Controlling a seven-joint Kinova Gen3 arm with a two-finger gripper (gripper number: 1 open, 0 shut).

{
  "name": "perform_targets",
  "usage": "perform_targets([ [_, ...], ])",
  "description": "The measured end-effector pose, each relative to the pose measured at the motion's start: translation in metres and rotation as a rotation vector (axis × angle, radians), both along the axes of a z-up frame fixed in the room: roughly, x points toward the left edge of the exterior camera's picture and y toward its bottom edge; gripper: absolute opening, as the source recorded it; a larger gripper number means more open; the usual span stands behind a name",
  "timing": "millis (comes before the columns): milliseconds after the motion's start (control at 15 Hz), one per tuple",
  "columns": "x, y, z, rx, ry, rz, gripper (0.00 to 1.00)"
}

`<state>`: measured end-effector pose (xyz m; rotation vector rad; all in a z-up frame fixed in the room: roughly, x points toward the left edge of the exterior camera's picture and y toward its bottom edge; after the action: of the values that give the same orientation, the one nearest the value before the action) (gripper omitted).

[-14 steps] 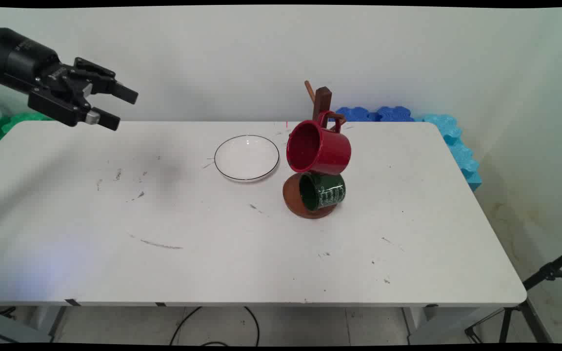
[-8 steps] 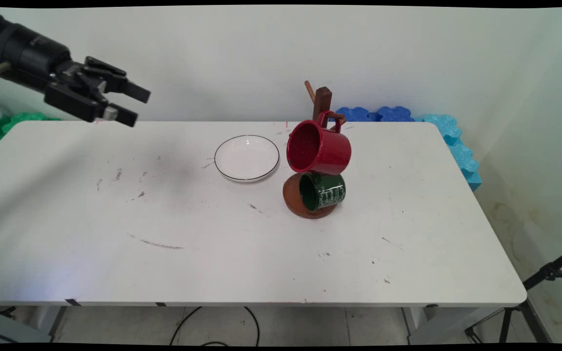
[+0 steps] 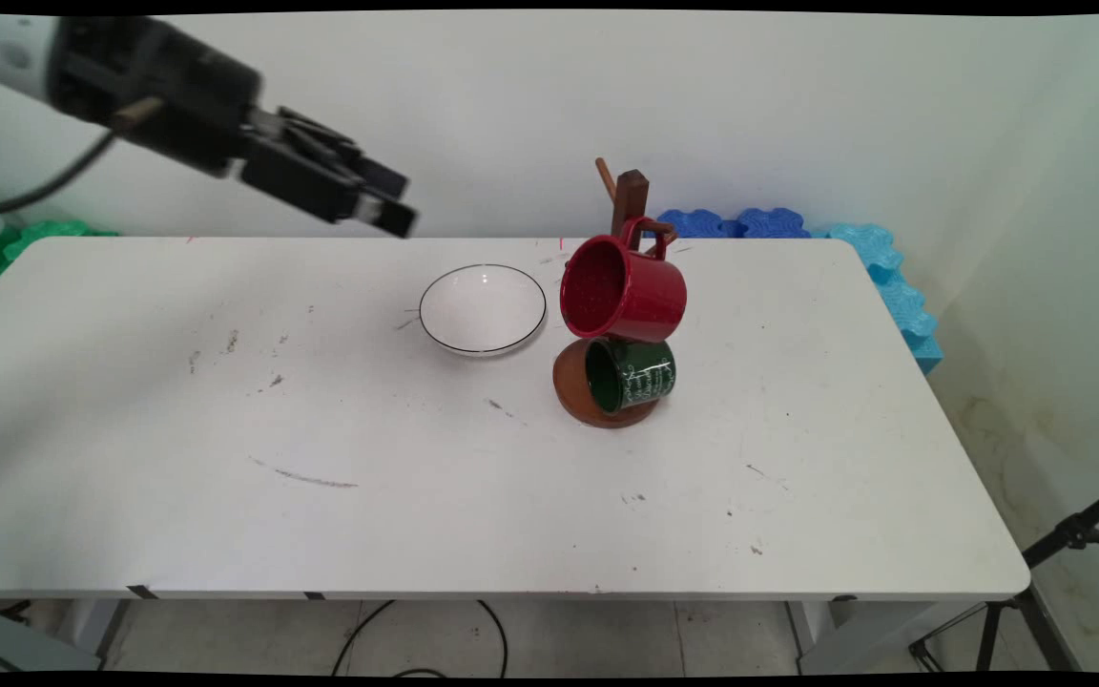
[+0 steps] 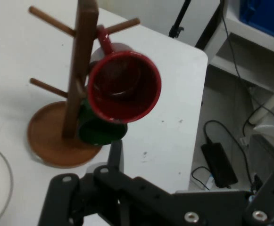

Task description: Pick up the red mug from the rack

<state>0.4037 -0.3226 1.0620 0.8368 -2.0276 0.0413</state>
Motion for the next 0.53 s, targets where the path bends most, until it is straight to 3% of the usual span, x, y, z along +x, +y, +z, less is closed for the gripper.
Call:
perform_targets([
  [533,-0.101,-0.019,-0.018,0.127,-0.019,0.145,1.00],
])
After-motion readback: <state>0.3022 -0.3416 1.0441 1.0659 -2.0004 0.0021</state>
